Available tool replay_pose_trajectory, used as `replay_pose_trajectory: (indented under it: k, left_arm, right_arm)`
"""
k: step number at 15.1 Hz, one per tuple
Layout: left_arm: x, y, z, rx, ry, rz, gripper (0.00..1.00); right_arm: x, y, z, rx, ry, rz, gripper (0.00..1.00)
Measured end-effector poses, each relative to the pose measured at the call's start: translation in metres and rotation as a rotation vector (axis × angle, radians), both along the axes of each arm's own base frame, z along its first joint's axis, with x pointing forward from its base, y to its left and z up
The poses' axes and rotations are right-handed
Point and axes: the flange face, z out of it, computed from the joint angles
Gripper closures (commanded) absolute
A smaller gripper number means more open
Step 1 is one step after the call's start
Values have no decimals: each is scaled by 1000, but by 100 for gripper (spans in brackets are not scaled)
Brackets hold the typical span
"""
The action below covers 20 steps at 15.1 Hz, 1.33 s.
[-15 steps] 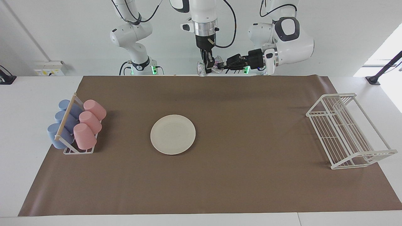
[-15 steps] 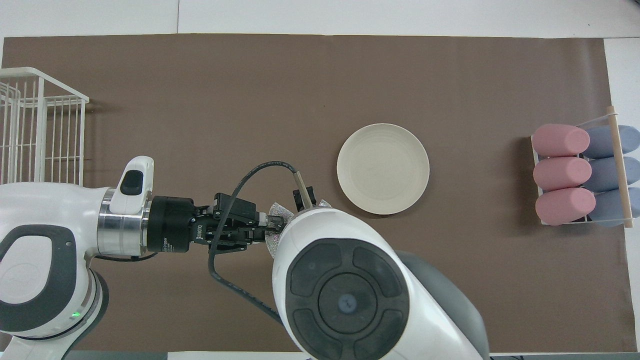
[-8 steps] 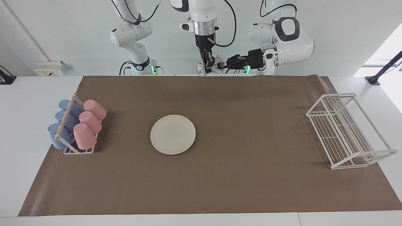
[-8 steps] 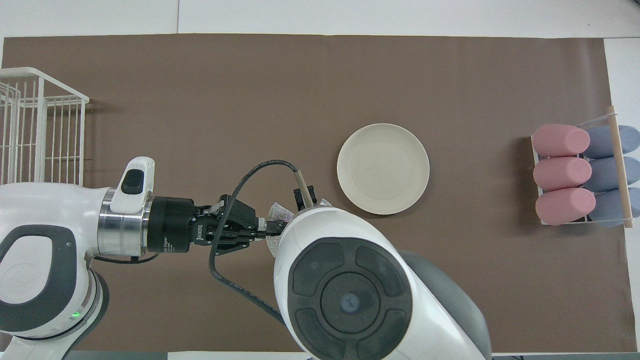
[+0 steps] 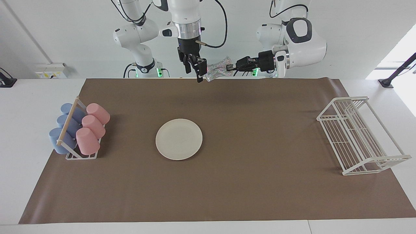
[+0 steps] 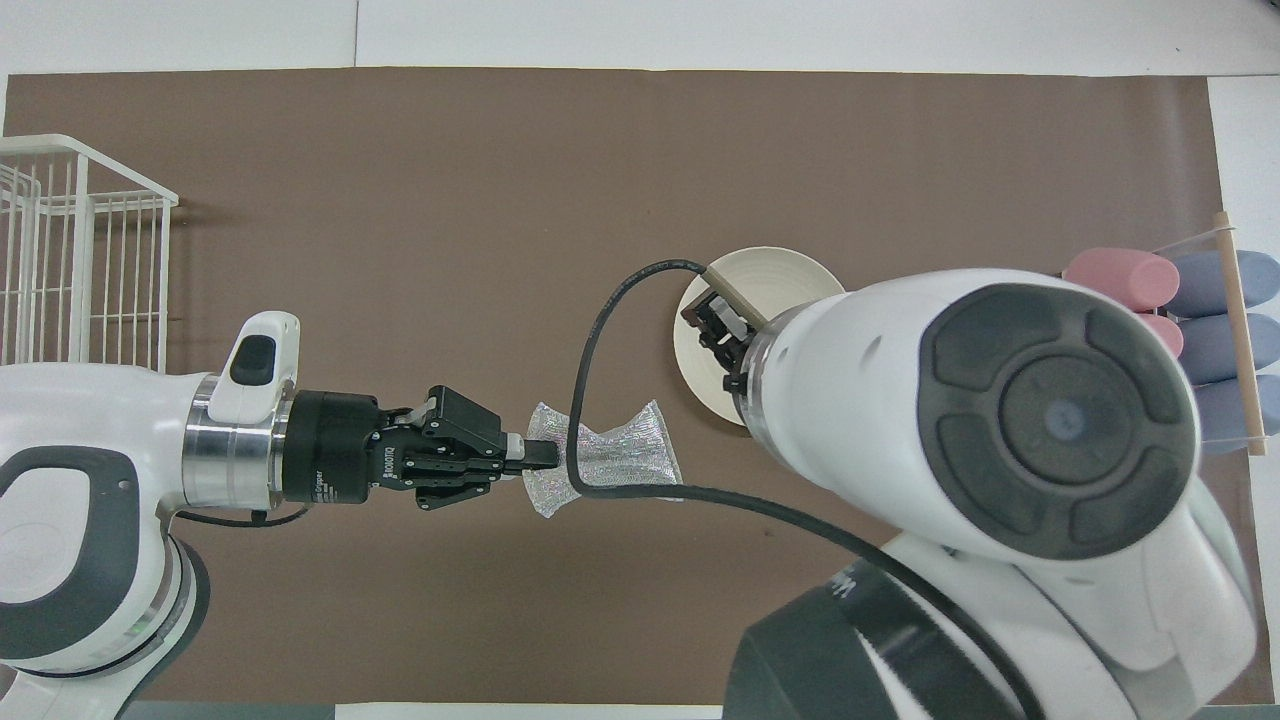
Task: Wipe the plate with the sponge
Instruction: 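Hold the sponge with the left gripper while the right gripper withdraws, then lower the sponge into the wire basket with the left gripper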
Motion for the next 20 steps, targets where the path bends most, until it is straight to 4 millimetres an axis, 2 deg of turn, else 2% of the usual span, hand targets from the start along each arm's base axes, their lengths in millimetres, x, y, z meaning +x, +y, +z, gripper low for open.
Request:
replay_pose_trajectory:
  k: [2,4,6,9,11,16,20]
  left_arm:
    - [1,3,-1,3,2,5,100]
    - [3,10,-4,37,0,5,100]
    - [5,20,-11,117,-9,-6,100]
    - [12,42,-20,247,-24,14,100]
    - [13,49,-27,360,-46,5,100]
    - [19,69,-38,696,-133,-90,100]
    - [30,83,-42,937,-210,-183,100]
  right_arm:
    - [10,-22,-2,-31,12,111,0]
    - [23,-55,-4,-62,31,229,0]
    - [39,-102,-4,-88,47,349,0]
    - [56,-185,-6,-110,84,482,0]
    - [61,-222,-7,-115,93,548,0]
    - [66,-267,-7,-125,89,694,0]
    - [72,-283,-16,-118,96,763,0]
